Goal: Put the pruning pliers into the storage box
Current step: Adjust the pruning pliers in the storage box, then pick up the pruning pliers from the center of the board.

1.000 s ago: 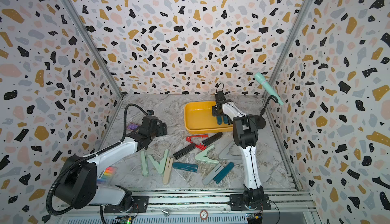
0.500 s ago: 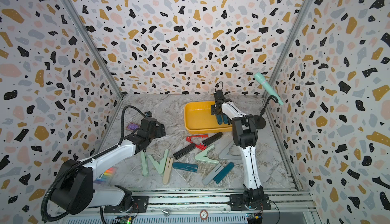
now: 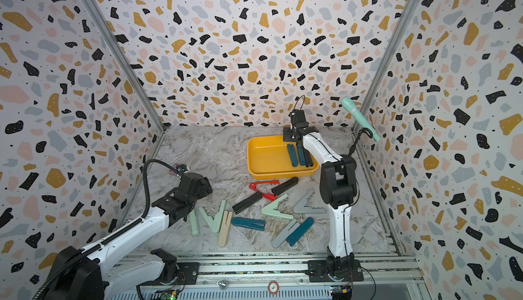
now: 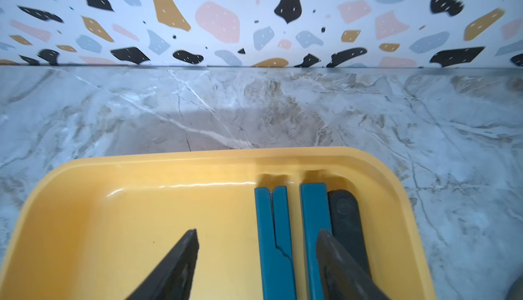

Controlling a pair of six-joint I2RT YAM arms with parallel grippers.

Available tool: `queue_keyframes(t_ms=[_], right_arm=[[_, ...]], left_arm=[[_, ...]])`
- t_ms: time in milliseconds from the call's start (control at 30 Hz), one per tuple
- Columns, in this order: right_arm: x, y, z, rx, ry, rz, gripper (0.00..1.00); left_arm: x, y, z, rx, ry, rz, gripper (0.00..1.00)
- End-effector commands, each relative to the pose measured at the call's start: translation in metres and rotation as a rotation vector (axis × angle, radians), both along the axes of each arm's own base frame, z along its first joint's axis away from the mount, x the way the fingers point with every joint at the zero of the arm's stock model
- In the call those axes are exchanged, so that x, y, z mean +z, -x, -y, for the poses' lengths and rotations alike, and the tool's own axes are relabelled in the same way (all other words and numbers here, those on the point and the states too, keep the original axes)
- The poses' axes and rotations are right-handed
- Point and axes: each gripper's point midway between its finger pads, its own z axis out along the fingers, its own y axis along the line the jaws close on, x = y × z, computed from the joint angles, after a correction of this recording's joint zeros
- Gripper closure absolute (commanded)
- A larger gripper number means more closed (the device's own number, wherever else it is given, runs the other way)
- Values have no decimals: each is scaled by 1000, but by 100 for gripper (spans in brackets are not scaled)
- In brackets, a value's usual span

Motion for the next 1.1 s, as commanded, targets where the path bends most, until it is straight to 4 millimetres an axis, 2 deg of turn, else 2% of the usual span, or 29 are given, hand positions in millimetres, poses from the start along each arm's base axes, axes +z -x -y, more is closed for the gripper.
queue_keyframes(t_ms=[0, 133, 233, 367, 533, 833, 1067], right_arm=[[26, 7, -1, 17, -13, 62, 31], [28, 14, 2, 29, -24, 70, 30], [29, 17, 10, 23, -52, 83, 21], [38, 23, 22, 3, -56, 130, 19], [42, 29, 33, -7, -45, 150, 19], [39, 39, 66, -64, -42, 151, 18], [39, 41, 72, -74, -43, 149, 18]], left_arm=[[-20, 22, -12, 98, 48, -34, 10], [-36, 38, -10, 116, 69, -77, 18], [-41, 48, -10, 136, 55, -87, 20], [-48, 60, -15, 168, 50, -95, 22], [-53, 69, -17, 164, 46, -109, 26], [-73, 85, -18, 155, 51, -158, 39], [-79, 89, -18, 140, 46, -168, 43]])
